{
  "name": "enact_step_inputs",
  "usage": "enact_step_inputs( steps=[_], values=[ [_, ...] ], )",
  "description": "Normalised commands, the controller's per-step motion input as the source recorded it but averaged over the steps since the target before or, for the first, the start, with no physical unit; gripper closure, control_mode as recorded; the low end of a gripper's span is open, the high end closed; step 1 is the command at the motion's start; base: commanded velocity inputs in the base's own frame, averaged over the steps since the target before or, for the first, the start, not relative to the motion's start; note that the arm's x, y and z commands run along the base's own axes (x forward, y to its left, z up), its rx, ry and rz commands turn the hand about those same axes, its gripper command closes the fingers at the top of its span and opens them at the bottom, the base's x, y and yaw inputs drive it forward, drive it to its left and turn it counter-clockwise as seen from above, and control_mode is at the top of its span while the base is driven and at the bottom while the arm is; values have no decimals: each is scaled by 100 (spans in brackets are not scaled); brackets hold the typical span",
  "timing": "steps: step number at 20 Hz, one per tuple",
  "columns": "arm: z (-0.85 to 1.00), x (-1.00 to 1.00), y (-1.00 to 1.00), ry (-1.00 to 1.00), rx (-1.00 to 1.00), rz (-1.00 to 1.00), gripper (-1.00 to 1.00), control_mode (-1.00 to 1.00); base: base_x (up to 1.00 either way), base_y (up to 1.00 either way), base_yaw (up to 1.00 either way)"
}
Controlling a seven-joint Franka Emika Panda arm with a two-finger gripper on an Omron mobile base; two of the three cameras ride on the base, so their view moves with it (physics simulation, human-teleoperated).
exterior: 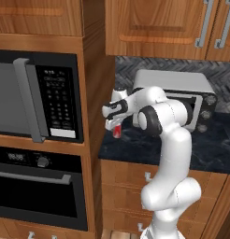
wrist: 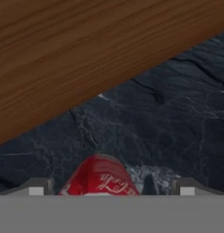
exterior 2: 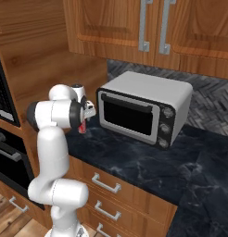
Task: Four empty soda cans are scattered around the kitchen. Gather all the cans and cluster them next to the stove for recycling.
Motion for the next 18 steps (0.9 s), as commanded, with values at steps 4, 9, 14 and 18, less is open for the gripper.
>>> enact_step_inputs(
  steps=[4,9,14,18],
  values=[
    [-7,3,0,2,0,0,100,-100,0,0,0],
    [-3,1,0,1,0,0,100,-100,0,0,0],
    [1,-1,0,1,0,0,100,-100,0,0,0],
    [9,-8,-4,0,0,-9,100,-100,0,0,0]
  ],
)
